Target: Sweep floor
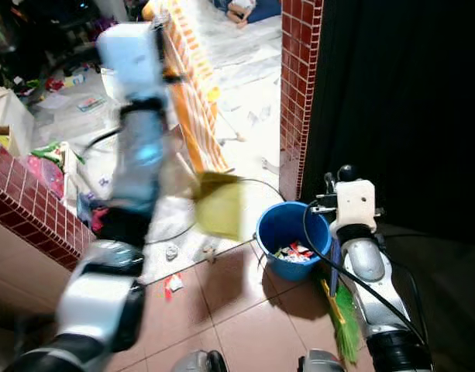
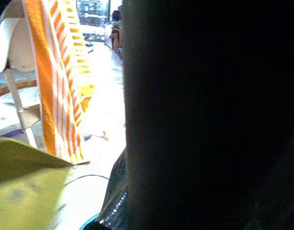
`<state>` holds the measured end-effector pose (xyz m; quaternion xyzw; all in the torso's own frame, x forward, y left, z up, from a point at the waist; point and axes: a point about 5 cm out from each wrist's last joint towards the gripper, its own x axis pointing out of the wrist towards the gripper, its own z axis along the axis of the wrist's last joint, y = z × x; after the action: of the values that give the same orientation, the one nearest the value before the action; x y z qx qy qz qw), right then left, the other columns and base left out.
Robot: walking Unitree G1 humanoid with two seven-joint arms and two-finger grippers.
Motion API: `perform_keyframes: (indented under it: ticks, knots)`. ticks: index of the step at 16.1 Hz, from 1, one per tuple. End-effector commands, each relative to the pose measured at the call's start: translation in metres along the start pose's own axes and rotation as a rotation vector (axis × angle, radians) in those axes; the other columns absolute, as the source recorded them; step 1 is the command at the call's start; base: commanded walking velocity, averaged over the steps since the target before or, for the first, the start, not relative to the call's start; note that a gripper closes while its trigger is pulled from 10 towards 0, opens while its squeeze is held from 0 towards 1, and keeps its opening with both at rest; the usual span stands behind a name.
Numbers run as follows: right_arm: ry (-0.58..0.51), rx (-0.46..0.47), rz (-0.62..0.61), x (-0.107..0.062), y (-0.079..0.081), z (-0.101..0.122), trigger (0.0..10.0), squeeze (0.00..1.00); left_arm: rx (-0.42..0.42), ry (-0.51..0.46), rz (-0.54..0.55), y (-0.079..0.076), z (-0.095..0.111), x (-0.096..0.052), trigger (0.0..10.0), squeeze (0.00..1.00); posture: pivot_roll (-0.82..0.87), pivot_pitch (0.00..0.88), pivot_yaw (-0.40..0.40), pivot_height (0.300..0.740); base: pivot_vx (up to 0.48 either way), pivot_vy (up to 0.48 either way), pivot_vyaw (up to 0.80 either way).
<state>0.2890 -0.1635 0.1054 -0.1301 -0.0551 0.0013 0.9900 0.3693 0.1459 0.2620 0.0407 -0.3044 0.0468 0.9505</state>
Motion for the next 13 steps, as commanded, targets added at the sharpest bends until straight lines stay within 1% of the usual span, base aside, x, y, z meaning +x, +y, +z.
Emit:
perform_keyframes:
  ticks: [1,2,3,4,5,6,7,8,9,10,11,12,13]
  knots:
    - [-0.017,0.009,0.033,0.004,0.009,0.004,10.0,0.0,0.042,-0.062,0.044,0.012,0.012,0.004,10.0,0.0,-0.18,0.0,0.113,0.74,0.0,0.0,0.0]
    - [-0.015,0.014,0.047,0.006,0.012,0.004,10.0,0.0,0.108,0.0,0.062,0.019,-0.002,-0.006,10.0,0.0,-0.17,0.0,0.106,0.74,0.0,0.0,0.0]
    - [-0.012,0.019,0.062,0.006,0.016,0.003,10.0,0.0,0.186,0.188,0.083,0.022,-0.036,-0.024,10.0,0.0,-0.16,0.0,0.102,0.74,0.0,0.0,0.0]
    - [-0.011,0.021,0.066,0.006,0.017,0.003,10.0,0.0,0.221,0.269,0.086,0.022,-0.05,-0.033,10.0,0.0,-0.15,0.0,0.099,0.74,0.0,0.0,0.0]
    - [-0.008,0.026,0.076,0.006,0.02,0.003,10.0,0.0,0.219,0.424,0.08,0.02,-0.075,-0.054,10.0,0.0,-0.15,0.0,0.097,0.74,0.0,0.0,0.0]
    - [-0.007,0.028,0.078,0.006,0.021,0.003,10.0,0.0,0.203,0.486,0.074,0.018,-0.086,-0.066,10.0,0.0,-0.14,0.0,0.092,0.74,0.0,0.0,0.0]
    - [-0.003,0.033,0.083,0.005,0.022,0.001,10.0,0.0,0.171,0.58,0.072,0.014,-0.103,-0.087,10.0,0.0,-0.13,0.0,0.088,0.74,0.0,0.0,0.0]
    - [0.0,0.036,0.087,0.003,0.023,0.0,10.0,0.0,0.105,0.658,0.106,0.014,-0.113,-0.101,10.0,0.0,-0.13,0.0,0.087,0.74,0.0,0.0,0.0]
    - [0.004,0.036,0.092,0.002,0.023,-0.001,10.0,0.0,0.068,0.713,0.134,0.014,-0.12,-0.111,10.0,0.0,-0.13,0.0,0.085,0.74,0.0,0.0,0.0]
    - [0.009,0.035,0.095,0.0,0.023,-0.002,10.0,0.0,0.047,0.737,0.151,0.014,-0.123,-0.117,10.0,0.0,-0.12,0.0,0.081,0.74,0.0,0.0,0.0]
    - [0.014,0.035,0.099,0.0,0.022,-0.004,10.0,0.0,-0.026,0.766,0.16,0.012,-0.126,-0.123,10.0,0.0,-0.12,0.006,0.073,0.74,0.0,0.0,0.0]
    - [0.018,0.037,0.103,0.0,0.021,-0.005,10.0,0.0,-0.06,0.778,0.14,0.009,-0.127,-0.127,10.0,0.0,-0.11,0.008,0.069,0.74,0.0,0.0,0.0]
    - [0.018,0.038,0.107,0.001,0.021,-0.004,10.0,0.0,-0.049,0.766,0.112,0.007,-0.125,-0.129,10.0,0.0,-0.11,0.013,0.06,0.74,0.0,0.0,0.0]
